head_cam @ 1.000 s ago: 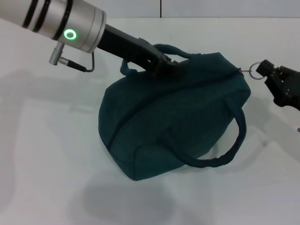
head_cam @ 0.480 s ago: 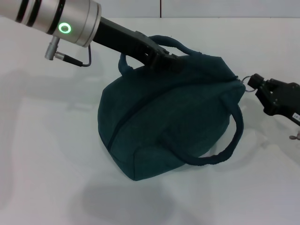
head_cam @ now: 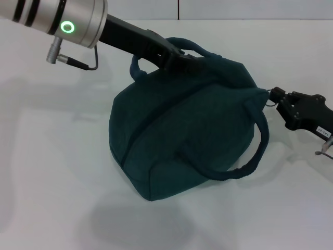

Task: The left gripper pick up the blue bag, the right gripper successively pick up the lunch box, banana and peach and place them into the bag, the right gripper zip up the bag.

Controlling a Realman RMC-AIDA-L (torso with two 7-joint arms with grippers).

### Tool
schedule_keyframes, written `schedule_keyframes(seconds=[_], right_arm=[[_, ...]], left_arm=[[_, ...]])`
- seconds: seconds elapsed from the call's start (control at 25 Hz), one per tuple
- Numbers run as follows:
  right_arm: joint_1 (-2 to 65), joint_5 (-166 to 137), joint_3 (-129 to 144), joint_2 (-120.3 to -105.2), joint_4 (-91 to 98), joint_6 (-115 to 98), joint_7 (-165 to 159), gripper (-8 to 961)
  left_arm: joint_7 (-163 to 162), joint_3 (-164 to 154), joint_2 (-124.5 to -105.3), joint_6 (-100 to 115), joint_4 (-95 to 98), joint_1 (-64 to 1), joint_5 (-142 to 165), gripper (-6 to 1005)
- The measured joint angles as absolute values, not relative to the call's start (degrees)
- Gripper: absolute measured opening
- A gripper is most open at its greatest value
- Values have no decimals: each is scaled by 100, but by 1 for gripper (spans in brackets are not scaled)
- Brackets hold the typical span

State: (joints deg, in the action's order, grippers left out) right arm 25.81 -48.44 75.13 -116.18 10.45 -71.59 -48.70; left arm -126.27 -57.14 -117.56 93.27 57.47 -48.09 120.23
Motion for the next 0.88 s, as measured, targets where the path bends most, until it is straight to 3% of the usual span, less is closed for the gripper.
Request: schedule_keyframes(seconds=[0.8,0.88], right_arm=[[1591,-4567,7566,-11592,848,-8131,-4554,29],[1558,-4554,7537,-11574,758,-8143,-4552,33]], left_arm=[[-11802,-5710,-11889,9311,5678,-4482,11468,69],[-11802,-5710,-11889,9311,5678,-4482,11468,139]])
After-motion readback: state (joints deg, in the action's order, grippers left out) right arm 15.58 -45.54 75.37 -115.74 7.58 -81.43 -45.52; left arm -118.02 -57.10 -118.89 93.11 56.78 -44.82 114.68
